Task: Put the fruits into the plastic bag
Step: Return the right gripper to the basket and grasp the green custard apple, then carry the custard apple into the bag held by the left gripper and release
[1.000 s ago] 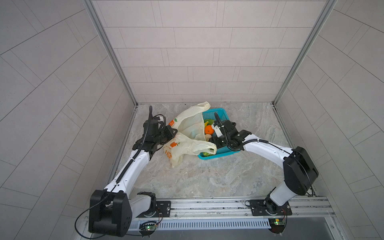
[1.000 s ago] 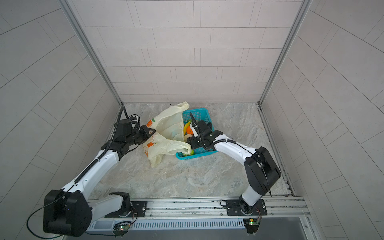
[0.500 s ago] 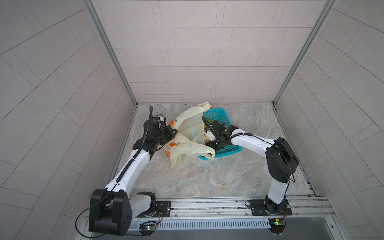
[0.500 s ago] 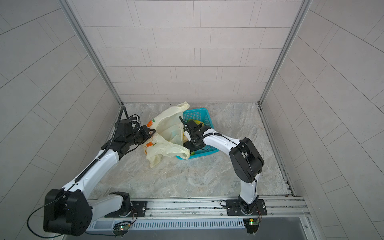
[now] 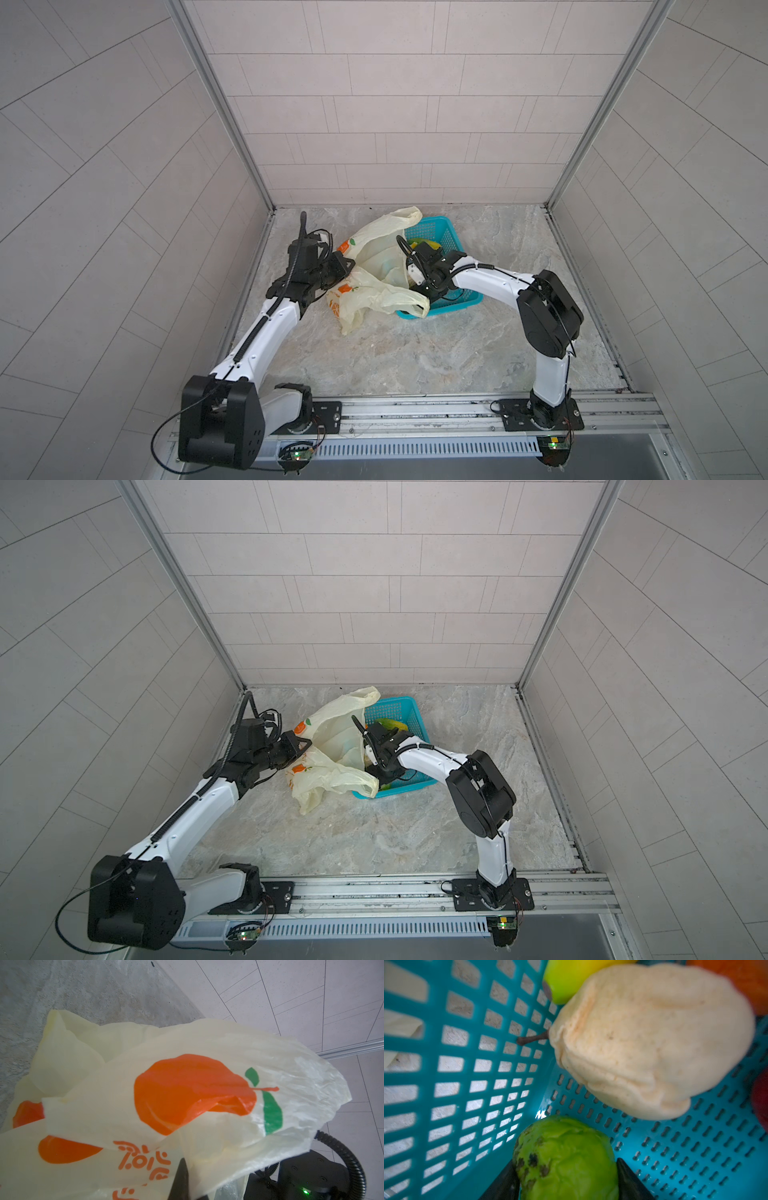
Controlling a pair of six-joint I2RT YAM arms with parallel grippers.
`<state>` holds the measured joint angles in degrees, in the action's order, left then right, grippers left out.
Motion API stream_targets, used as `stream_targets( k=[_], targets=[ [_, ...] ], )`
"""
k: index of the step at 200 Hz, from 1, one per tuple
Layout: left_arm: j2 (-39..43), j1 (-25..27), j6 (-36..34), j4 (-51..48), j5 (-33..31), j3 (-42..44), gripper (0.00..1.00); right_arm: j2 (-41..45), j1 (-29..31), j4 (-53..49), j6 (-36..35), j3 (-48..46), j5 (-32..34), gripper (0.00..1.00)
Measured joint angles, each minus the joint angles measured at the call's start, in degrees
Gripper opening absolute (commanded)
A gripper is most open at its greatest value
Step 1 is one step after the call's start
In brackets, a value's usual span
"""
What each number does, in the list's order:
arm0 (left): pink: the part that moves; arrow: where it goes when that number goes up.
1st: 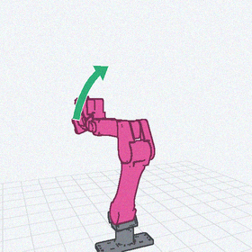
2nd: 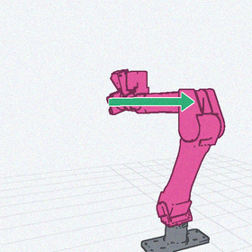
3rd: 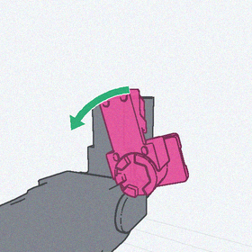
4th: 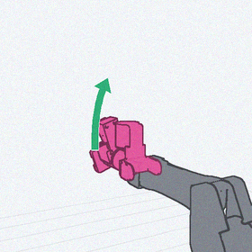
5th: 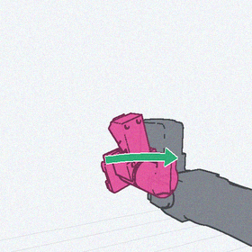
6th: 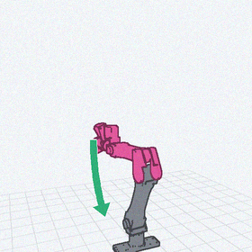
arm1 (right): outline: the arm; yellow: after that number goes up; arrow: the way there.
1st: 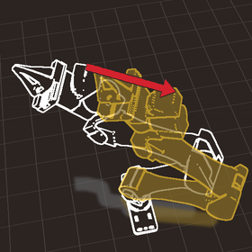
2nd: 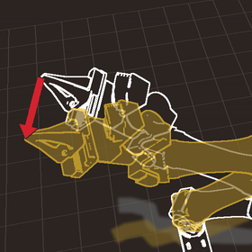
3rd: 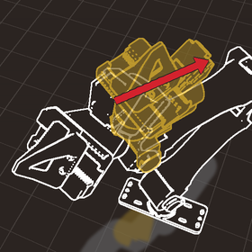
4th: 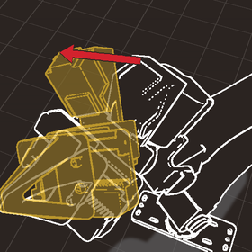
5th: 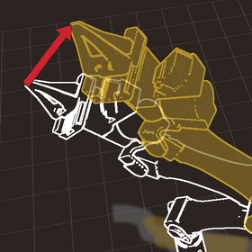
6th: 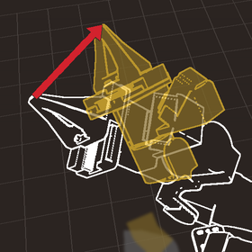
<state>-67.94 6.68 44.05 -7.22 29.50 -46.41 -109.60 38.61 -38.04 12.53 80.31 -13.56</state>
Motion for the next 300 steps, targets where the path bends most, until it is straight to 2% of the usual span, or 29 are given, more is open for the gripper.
stream_targets(
  k=[5, 27, 60, 110, 167, 189, 228, 257, 300],
  targets=[
    [0.0, 0.0, 0.0, 0.0, 0.0, 0.0, 0.00, 0.2, -0.1, 0.4, 0.0, -0.2, 0.0, 0.39],
    [0.0, 0.0, 0.0, 0.0, 0.0, -0.1, 0.00, 1.7, -0.7, 1.9, 0.6, -2.4, -0.2, 0.33],
    [0.0, 0.0, 0.0, 0.0, 0.0, -0.1, 0.00, 8.0, -3.2, 3.1, 2.0, -5.9, 1.0, 0.33],
    [0.0, 0.2, 0.0, 0.0, 0.1, -0.1, 0.00, 19.4, -4.5, 5.8, 3.0, -5.4, 2.2, 0.33],
    [0.1, 0.5, 0.0, 0.0, 0.1, -0.1, 0.00, 26.6, -0.8, 20.2, 3.2, -8.3, -0.5, 0.34],
    [0.2, 0.6, 0.0, 0.1, 0.2, -0.1, 0.00, 24.6, 1.2, 23.8, 3.1, -6.3, -2.4, 0.34],
    [1.2, 0.9, 0.2, 0.1, 0.5, 0.0, 0.00, 14.9, 4.0, 26.2, 3.1, 0.3, -4.9, 0.34],
    [2.4, 0.9, 0.5, 0.1, 0.5, 0.2, 0.00, 9.4, 4.6, 26.3, 3.7, 1.7, -6.2, 0.35],
    [3.5, 1.0, 0.5, 0.0, 0.5, 0.6, 0.00, 5.6, 5.2, 24.2, 4.0, 2.4, -7.0, 0.44]
  ],
)
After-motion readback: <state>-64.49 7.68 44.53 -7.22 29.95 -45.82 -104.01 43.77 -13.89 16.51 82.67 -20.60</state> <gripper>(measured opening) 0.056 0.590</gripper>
